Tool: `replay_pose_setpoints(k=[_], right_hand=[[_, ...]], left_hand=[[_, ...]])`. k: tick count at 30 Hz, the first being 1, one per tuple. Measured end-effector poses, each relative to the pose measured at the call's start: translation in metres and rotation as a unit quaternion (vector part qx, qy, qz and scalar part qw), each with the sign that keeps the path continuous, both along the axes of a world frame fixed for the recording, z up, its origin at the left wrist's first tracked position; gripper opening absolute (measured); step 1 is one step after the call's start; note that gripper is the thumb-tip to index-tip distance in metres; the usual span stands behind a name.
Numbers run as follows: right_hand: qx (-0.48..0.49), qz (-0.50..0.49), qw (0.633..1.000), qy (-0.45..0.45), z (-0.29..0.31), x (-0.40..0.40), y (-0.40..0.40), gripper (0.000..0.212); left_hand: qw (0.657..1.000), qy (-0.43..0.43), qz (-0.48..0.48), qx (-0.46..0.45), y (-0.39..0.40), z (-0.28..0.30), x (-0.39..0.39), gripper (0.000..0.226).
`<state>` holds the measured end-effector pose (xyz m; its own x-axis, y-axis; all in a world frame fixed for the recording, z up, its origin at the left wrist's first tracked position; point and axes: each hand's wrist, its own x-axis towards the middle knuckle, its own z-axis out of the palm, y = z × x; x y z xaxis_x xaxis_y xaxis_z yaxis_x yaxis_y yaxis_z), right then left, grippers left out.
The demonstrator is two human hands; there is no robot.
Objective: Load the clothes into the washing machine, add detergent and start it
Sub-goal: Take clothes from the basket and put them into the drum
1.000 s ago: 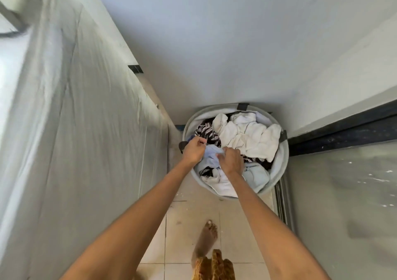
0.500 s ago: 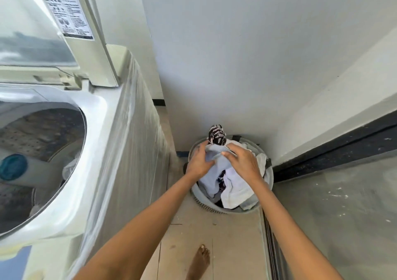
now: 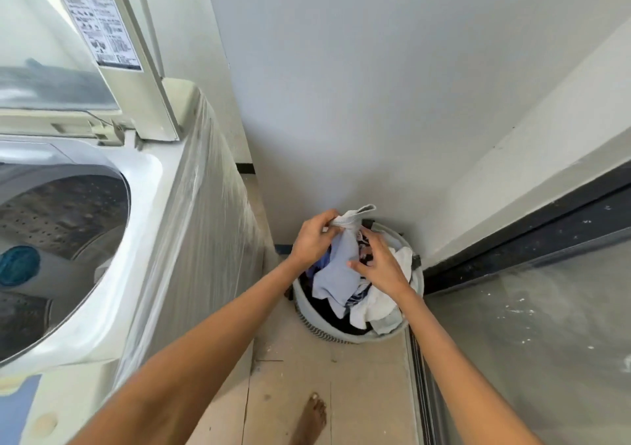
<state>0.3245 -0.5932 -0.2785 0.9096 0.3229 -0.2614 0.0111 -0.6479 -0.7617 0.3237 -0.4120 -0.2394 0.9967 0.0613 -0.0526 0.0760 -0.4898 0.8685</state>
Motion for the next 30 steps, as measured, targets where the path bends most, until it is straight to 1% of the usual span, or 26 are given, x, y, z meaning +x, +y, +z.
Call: replay_pose_setpoints(k=[2,4,5,6,9,11,12,14,16,17,18,19,20,21,22,23,24,26,28,29,30], right_hand=[[0.058,-0.053,0.997,-0.016,0.04,0.008,0.01,0.07],[0.127,-0.111,0.985,-0.026,0.088,0.019,0.018,0.06],[0.147,-0.121,0.981,-0.041,0.116,0.025,0.021,0.054],[0.156,-0.118,0.979,-0.055,0.143,0.03,0.022,0.048],[0.162,-0.067,0.981,-0.08,0.228,0.039,0.022,0.031],[0.155,-0.049,0.983,-0.09,0.287,0.037,0.021,0.018],[0.154,-0.044,0.982,-0.104,0.315,0.035,0.02,0.015],[0.15,-0.051,0.976,-0.15,0.363,0.032,0.018,0.023],[0.16,-0.078,0.963,-0.202,0.412,0.025,0.02,0.024],[0.174,-0.09,0.954,-0.228,0.437,0.022,0.022,0.02],[0.193,-0.095,0.944,-0.249,0.458,0.02,0.025,0.015],[0.209,-0.101,0.934,-0.273,0.482,0.016,0.029,0.014],[0.221,-0.103,0.924,-0.293,0.505,0.01,0.033,0.018],[0.229,-0.102,0.917,-0.31,0.526,0.006,0.037,0.02],[0.236,-0.1,0.91,-0.325,0.545,0.002,0.039,0.02],[0.233,-0.1,0.906,-0.338,0.562,-0.002,0.039,0.021],[0.223,-0.104,0.903,-0.352,0.576,-0.004,0.039,0.023],[0.16,-0.126,0.9,-0.385,0.594,-0.009,0.036,0.03],[0.029,-0.164,0.897,-0.409,0.599,-0.012,0.031,0.028],[-0.053,-0.195,0.89,-0.408,0.598,-0.016,0.03,0.026],[-0.112,-0.224,0.883,-0.396,0.596,-0.019,0.031,0.027]], left_hand=[[0.999,-0.026,-0.021,0.007,-0.002,0.037,0.008,0.012],[0.997,-0.058,-0.048,0.019,-0.006,0.075,0.015,0.018],[0.995,-0.074,-0.058,0.02,-0.007,0.096,0.017,0.021],[0.994,-0.092,-0.059,0.019,-0.008,0.12,0.019,0.022],[0.989,-0.142,-0.035,0.007,-0.008,0.193,0.028,0.024],[0.983,-0.174,-0.054,-0.001,-0.003,0.244,0.026,0.026],[0.979,-0.192,-0.065,-0.003,0.0,0.268,0.026,0.028],[0.972,-0.221,-0.082,-0.018,0.004,0.312,0.026,0.022],[0.961,-0.253,-0.097,-0.053,0.007,0.358,0.022,0.011],[0.956,-0.263,-0.103,-0.085,0.006,0.381,0.021,0.013],[0.953,-0.256,-0.105,-0.123,0.006,0.402,0.02,0.016],[0.951,-0.242,-0.115,-0.156,0.007,0.42,0.018,0.017],[0.952,-0.219,-0.135,-0.163,0.011,0.434,0.017,0.024],[0.956,-0.192,-0.16,-0.152,0.017,0.442,0.018,0.037],[0.964,-0.163,-0.183,-0.106,0.025,0.447,0.018,0.051],[0.969,-0.136,-0.2,-0.056,0.032,0.447,0.018,0.058],[0.972,-0.114,-0.202,-0.022,0.041,0.447,0.016,0.054],[0.98,-0.091,-0.174,-0.034,0.056,0.446,0.012,0.034],[0.984,-0.113,-0.13,-0.048,0.067,0.448,0.01,0.021],[0.984,-0.131,-0.111,-0.052,0.071,0.451,0.009,0.018],[0.984,-0.144,-0.095,-0.049,0.075,0.455,0.008,0.018]])
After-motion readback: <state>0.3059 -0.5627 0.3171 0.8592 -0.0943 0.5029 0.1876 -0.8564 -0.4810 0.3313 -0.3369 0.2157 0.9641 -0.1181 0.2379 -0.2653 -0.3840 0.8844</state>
